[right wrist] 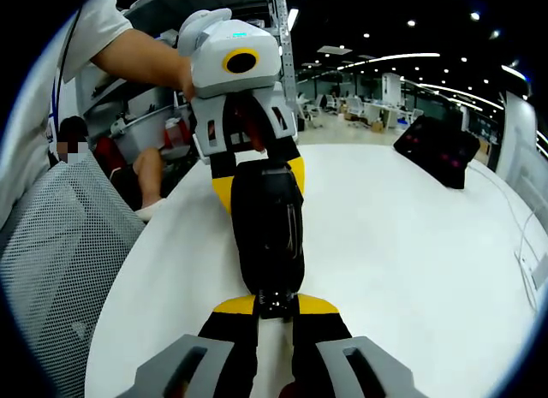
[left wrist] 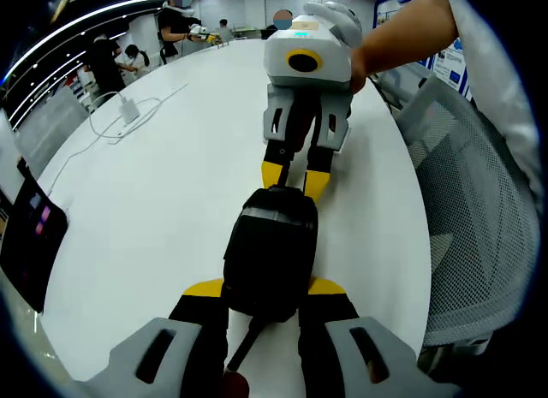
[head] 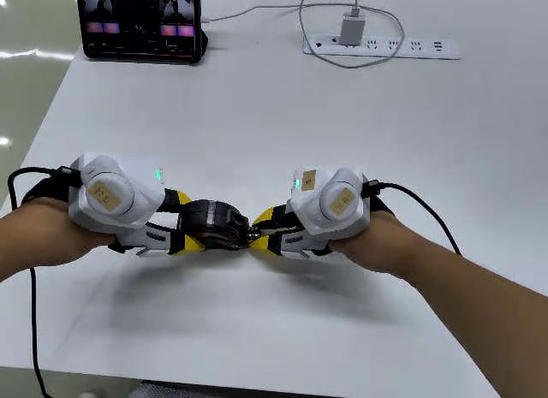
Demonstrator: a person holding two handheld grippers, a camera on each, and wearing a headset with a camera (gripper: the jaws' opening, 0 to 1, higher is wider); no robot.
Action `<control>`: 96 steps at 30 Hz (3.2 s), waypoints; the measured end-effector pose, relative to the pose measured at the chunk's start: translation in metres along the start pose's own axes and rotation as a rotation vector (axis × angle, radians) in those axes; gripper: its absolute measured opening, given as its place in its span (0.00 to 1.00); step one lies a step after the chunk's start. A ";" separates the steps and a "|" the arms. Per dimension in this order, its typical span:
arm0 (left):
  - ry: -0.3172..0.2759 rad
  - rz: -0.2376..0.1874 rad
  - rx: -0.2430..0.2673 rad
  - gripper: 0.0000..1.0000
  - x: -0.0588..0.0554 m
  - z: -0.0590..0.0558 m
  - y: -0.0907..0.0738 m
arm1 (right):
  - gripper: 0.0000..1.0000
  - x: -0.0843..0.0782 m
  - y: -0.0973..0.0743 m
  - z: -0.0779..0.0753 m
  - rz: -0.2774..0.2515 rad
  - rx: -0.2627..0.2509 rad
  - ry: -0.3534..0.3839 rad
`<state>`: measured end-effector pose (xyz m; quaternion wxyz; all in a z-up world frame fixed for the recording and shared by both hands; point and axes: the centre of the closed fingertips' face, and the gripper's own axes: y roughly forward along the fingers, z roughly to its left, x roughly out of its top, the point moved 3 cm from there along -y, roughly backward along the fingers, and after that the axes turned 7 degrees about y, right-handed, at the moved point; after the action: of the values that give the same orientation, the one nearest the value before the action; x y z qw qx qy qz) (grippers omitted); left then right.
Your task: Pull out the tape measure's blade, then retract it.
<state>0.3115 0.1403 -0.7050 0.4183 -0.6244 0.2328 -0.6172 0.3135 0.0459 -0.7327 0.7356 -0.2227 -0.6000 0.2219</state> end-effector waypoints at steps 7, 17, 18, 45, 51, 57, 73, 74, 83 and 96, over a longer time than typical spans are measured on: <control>0.012 0.004 0.004 0.25 0.000 -0.001 -0.001 | 0.10 -0.001 -0.001 0.001 0.008 -0.003 -0.011; 0.029 0.009 0.002 0.25 0.000 -0.002 -0.001 | 0.10 -0.002 -0.002 0.003 0.019 0.001 -0.020; 0.028 0.009 0.002 0.25 0.000 -0.002 -0.001 | 0.10 -0.002 -0.003 0.003 0.019 0.002 -0.020; 0.025 0.005 0.002 0.25 -0.002 -0.002 -0.001 | 0.10 -0.021 -0.033 0.002 0.042 -0.019 0.001; 0.025 0.005 0.002 0.25 -0.001 -0.002 -0.001 | 0.10 -0.026 -0.039 0.002 0.044 -0.025 0.008; 0.023 0.005 0.000 0.25 -0.001 -0.002 -0.001 | 0.10 -0.031 -0.047 0.002 0.048 -0.033 0.020; 0.028 0.005 -0.001 0.25 -0.001 -0.002 -0.001 | 0.10 -0.045 -0.065 0.001 0.064 -0.051 0.029; 0.028 0.005 -0.002 0.25 -0.001 -0.002 -0.001 | 0.10 -0.045 -0.066 0.001 0.065 -0.052 0.030; 0.028 0.007 -0.001 0.25 -0.001 -0.002 0.000 | 0.10 -0.052 -0.074 0.001 0.071 -0.061 0.029; 0.019 0.008 0.002 0.25 -0.001 -0.001 -0.001 | 0.10 -0.058 -0.085 -0.001 0.084 -0.070 0.019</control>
<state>0.3098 0.1413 -0.7052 0.4190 -0.6171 0.2387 -0.6218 0.3093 -0.0572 -0.7279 0.7230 -0.2757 -0.5905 0.2292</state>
